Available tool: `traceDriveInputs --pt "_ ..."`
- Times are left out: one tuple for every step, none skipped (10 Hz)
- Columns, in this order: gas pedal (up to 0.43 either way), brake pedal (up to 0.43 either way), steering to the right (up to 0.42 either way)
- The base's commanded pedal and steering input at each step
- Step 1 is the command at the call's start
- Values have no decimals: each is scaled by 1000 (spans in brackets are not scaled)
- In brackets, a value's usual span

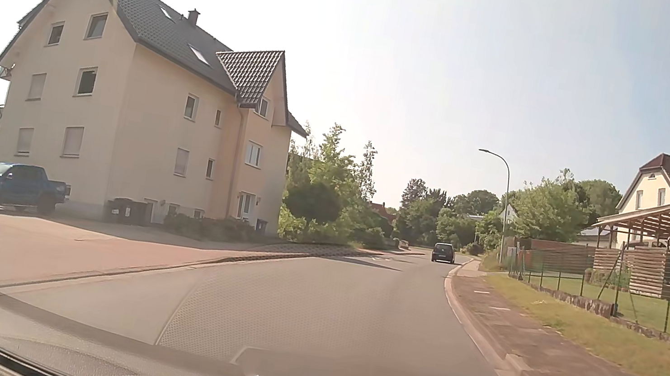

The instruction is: Follow the waypoints while adhering to traffic rules and regulations

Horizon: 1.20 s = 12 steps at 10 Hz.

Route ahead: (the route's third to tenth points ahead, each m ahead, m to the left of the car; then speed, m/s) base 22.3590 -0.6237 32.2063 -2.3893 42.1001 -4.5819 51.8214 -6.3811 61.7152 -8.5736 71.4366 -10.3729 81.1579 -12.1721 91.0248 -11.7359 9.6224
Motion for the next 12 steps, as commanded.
traceDriveInputs --pt "390 0 41" --pt "378 0 42" --pt "378 0 42" --pt "370 0 42" --pt "350 0 42" --pt "350 0 42" --pt "339 0 42" --pt "339 0 42" --pt "339 0 42" --pt "339 0 40" --pt "339 0 38" --pt "339 0 36"
